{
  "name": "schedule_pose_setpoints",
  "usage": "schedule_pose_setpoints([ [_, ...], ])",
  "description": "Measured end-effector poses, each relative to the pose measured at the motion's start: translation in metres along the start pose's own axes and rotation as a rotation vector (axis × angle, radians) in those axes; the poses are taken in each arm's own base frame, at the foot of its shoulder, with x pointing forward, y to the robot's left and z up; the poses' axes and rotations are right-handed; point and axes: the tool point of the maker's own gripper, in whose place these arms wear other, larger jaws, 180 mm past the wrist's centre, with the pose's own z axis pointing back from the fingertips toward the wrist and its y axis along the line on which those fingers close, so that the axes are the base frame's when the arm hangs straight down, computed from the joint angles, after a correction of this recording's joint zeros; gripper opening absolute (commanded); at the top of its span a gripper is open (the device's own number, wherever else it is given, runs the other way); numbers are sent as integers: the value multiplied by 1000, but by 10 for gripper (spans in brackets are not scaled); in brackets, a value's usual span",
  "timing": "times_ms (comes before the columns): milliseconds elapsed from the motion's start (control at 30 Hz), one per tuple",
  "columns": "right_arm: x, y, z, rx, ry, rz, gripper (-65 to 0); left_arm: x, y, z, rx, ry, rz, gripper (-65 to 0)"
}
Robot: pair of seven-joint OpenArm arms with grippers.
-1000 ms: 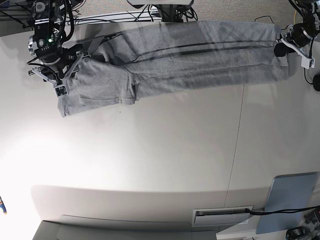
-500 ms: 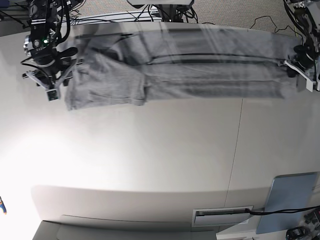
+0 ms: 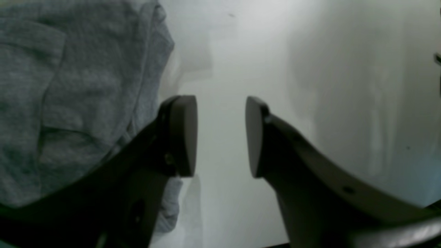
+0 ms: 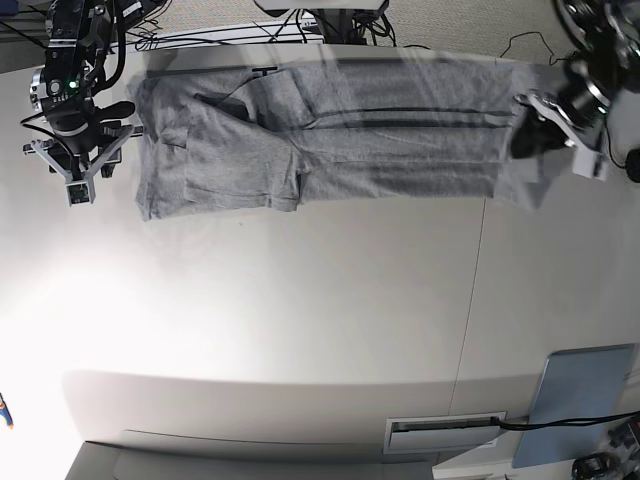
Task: Fold the T-shirt properly
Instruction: 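Fold the strip end with the left gripper toward the right gripper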
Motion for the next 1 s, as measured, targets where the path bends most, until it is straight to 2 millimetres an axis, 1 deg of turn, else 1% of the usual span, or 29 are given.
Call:
schedule_pose_setpoints([
  [67,0,0,0,0,0,0,-416,1,-20,-2,-55,-43,39,-650],
  [133,0,1,0,3,-1,-1,-416,0,-38,-9,-107,-47,42,-650],
  [167,0,0,0,2,-2,-1,-416,-4,-49,-14,-142,-36,43,-650],
  [300,1,1,0,3,-2,-1,-416,-31,-98,-41,-272,68,8,-650],
  [400,0,1,0,3,-2,-1,-416,-39,-119,-60,-276,102,16,-650],
  [467,0,0,0,2,-2,-1,-416,-49,-125,-71,-239,146,-14,-650],
  [500,0,0,0,3,-2,-1,-416,-51,-127,-76,-221,153,-28,-650],
  [600,1,1,0,3,-2,-1,-416,-48,-134,-88,-184,152,-66,-650],
  [700,1,0,0,3,-2,-1,-416,-46,-140,-95,-177,141,-87,-650],
  [800,1,0,0,3,-2,-1,-416,-52,-143,-102,-179,159,-89,-650],
  [1000,1,0,0,2,-2,-1,-416,-56,-151,-120,-195,167,-38,-650],
])
